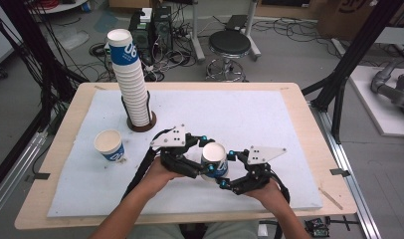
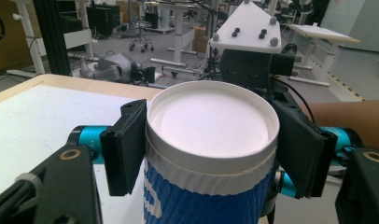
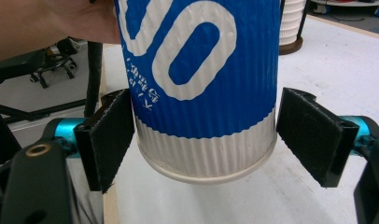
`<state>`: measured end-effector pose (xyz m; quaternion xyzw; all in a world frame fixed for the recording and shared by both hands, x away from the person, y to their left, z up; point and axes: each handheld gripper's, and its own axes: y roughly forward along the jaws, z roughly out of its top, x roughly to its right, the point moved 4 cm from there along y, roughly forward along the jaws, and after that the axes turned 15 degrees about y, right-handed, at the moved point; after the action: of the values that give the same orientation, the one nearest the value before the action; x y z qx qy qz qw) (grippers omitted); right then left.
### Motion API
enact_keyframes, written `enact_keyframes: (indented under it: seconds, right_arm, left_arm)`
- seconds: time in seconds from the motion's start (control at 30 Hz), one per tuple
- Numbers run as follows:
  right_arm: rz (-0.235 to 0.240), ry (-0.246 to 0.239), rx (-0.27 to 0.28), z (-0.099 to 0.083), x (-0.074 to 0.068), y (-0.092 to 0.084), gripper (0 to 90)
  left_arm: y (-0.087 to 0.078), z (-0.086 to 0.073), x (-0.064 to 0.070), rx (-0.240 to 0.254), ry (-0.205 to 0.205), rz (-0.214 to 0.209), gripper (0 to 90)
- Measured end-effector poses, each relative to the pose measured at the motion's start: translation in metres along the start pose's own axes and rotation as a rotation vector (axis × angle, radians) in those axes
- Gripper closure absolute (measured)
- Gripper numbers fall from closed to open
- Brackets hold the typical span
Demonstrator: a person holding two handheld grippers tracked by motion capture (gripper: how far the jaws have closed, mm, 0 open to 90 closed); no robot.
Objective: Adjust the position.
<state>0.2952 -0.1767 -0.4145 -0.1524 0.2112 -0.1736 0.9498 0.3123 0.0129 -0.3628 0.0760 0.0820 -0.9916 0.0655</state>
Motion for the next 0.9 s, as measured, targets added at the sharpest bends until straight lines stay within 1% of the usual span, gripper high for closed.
enact_keyframes:
  seconds: [0.07,0.1,0.2,0.3,0.43,0.57,0.63,0.67,0.7,0.73,0.77,0.83,0.9]
  right_arm:
    - [0.004,-0.001,-0.004,-0.0003,-0.0005,-0.0002,21.1]
    - [0.012,-0.010,-0.007,-0.0004,-0.0009,-0.0003,22.2]
    - [0.017,-0.021,-0.013,-0.0005,-0.0026,-0.0005,25.6]
    - [0.012,-0.039,-0.025,-0.0008,-0.0028,0.0000,28.0]
    - [0.004,-0.053,-0.030,0.0002,-0.0031,-0.0023,31.0]
    - [-0.003,-0.058,-0.045,0.0002,-0.0024,-0.0035,32.0]
    - [0.014,-0.052,-0.053,-0.0010,-0.0025,-0.0036,32.1]
    - [0.009,-0.056,-0.061,-0.0018,-0.0026,-0.0033,32.1]
    - [0.012,-0.059,-0.072,-0.0025,-0.0029,-0.0031,32.1]
    - [0.010,-0.061,-0.078,-0.0030,-0.0034,-0.0031,32.1]
    - [0.009,-0.063,-0.082,-0.0032,-0.0034,-0.0034,32.1]
    - [0.003,-0.065,-0.086,-0.0032,-0.0027,-0.0042,32.1]
    - [-0.004,-0.061,-0.094,-0.0037,-0.0015,-0.0050,32.1]
  left_arm:
    - [0.0000,0.0004,0.0009,0.004,0.000,-0.007,30.5]
    - [-0.0002,0.0007,0.0011,0.004,0.004,-0.011,30.5]
    - [-0.0004,0.0013,0.0016,0.007,0.005,-0.010,30.6]
    - [-0.0002,0.0007,0.0021,-0.003,0.013,-0.013,30.8]
    - [0.0000,0.0007,0.0014,0.004,0.010,-0.009,30.9]
    - [0.0007,-0.0003,0.0028,-0.015,0.011,-0.008,30.3]
    - [0.0018,-0.0003,0.0055,-0.022,0.025,-0.004,28.4]
    - [0.0023,-0.0003,0.0059,-0.027,0.020,-0.008,24.7]
    - [0.0031,-0.0005,0.0060,-0.030,0.004,-0.006,19.3]
    - [0.0032,-0.0010,0.0053,-0.039,-0.011,0.004,16.0]
    - [0.0032,-0.0016,0.0043,-0.048,-0.025,0.018,15.1]
    - [0.0017,-0.0031,0.0020,-0.065,-0.044,0.026,15.3]
    - [0.0000,-0.0034,0.0015,-0.066,-0.045,0.013,15.3]
